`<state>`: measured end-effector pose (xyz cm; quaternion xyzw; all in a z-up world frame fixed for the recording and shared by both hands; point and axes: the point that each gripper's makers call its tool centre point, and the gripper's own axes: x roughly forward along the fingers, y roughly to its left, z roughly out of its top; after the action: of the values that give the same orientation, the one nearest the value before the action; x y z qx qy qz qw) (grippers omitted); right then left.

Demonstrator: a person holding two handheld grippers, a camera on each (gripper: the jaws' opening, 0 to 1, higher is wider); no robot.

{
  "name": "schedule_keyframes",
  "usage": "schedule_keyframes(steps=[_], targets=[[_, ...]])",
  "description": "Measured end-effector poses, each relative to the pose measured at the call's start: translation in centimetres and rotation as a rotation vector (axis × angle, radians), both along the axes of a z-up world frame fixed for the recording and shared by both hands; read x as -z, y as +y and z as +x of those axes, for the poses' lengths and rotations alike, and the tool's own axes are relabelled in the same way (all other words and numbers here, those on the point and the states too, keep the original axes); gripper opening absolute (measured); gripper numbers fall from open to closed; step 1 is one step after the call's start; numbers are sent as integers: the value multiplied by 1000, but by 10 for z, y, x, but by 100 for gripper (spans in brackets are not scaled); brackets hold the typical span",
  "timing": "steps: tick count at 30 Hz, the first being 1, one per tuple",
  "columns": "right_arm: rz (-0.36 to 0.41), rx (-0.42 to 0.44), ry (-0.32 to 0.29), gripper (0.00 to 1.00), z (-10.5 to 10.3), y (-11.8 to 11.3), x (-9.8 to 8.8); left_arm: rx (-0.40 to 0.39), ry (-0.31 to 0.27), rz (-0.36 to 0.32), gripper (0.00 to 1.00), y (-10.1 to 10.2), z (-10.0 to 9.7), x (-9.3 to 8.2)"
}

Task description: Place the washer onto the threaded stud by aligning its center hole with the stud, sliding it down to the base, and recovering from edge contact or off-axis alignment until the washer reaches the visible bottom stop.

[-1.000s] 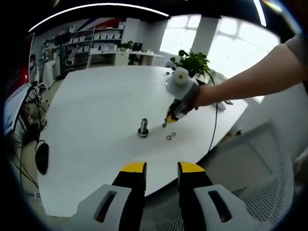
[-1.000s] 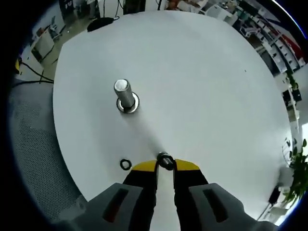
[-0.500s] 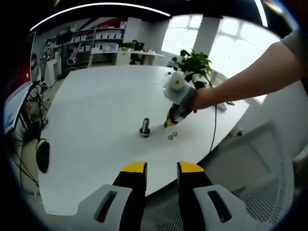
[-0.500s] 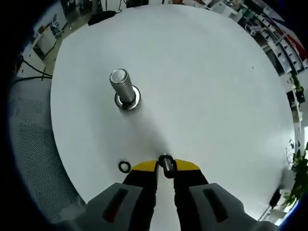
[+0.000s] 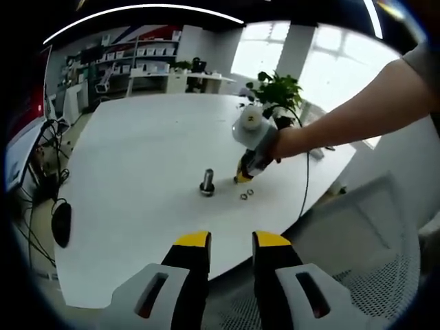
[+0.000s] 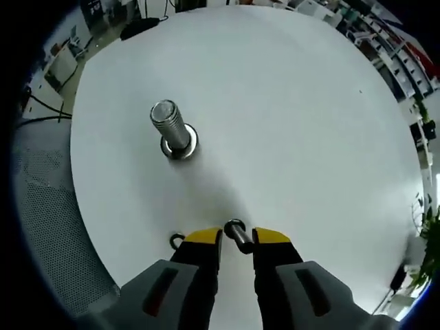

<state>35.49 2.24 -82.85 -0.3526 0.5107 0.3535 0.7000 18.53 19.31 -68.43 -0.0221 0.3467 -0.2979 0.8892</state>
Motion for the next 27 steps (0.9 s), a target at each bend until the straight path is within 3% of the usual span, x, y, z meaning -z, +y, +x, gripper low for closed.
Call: schedule_keyframes(steps=[5, 7, 13, 21, 27], targets=[[19, 48, 1, 21, -7, -5, -7, 14, 1, 0, 21, -2, -1, 0], [22, 51, 0, 22, -11, -8, -10, 36, 31, 4, 21, -5, -5, 5], [54, 96, 4, 21, -17, -18, -12, 33, 11, -5, 21, -5, -3, 1], [32, 61, 46, 21, -46, -19, 1, 36, 5, -6, 21, -5, -3, 0], [13, 42, 48, 22, -51, -16, 3, 27, 7, -3, 21, -4, -4, 0]])
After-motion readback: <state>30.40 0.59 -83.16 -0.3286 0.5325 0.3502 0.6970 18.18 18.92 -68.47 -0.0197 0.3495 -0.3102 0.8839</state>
